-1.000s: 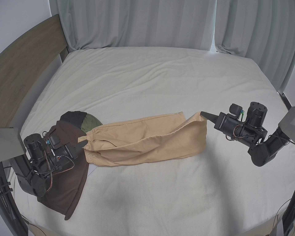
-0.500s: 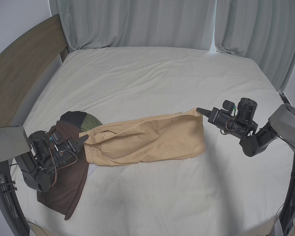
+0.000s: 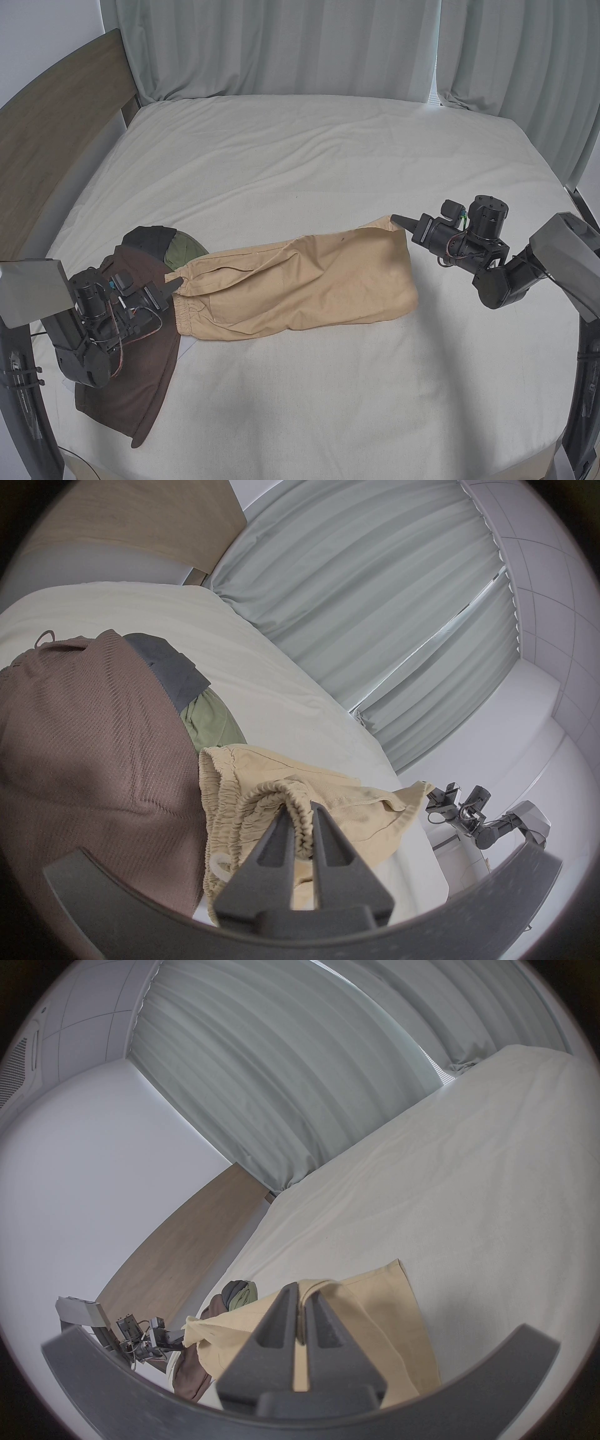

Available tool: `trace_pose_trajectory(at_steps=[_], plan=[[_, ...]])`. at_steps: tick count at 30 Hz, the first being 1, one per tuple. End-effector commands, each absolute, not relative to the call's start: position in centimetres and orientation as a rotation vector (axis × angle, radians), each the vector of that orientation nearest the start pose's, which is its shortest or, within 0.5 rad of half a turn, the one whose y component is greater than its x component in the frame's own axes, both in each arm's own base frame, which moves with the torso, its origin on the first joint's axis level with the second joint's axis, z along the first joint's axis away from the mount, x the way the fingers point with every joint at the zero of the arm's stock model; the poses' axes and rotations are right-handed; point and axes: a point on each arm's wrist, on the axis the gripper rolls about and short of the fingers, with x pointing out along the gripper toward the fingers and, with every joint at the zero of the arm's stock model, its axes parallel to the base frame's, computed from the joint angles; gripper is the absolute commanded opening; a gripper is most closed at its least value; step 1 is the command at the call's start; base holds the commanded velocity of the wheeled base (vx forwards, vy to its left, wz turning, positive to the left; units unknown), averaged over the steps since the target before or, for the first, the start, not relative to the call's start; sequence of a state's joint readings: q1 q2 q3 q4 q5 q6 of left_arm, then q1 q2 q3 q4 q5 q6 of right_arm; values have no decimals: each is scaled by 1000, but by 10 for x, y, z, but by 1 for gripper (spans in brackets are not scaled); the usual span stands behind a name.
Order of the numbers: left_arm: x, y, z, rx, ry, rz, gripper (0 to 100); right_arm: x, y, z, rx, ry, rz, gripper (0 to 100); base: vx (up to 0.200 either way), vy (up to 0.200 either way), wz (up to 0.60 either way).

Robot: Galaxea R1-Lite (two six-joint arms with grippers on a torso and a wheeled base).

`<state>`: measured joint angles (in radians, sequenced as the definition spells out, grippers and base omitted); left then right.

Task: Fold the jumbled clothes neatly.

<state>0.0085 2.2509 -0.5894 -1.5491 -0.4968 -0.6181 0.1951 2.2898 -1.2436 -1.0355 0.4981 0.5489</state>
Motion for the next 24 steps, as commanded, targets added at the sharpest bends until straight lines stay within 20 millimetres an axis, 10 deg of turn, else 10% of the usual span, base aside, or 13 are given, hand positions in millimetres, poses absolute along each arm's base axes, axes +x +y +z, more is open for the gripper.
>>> trace_pose_trajectory(at_steps=[1, 24], plan=[[352, -6, 38, -635, 254, -433, 0, 453, 99, 92, 531, 218, 665, 0, 0, 0, 0], [365, -6, 39, -646, 212, -410, 0, 477, 102, 77, 530, 195, 666, 0, 0, 0, 0]])
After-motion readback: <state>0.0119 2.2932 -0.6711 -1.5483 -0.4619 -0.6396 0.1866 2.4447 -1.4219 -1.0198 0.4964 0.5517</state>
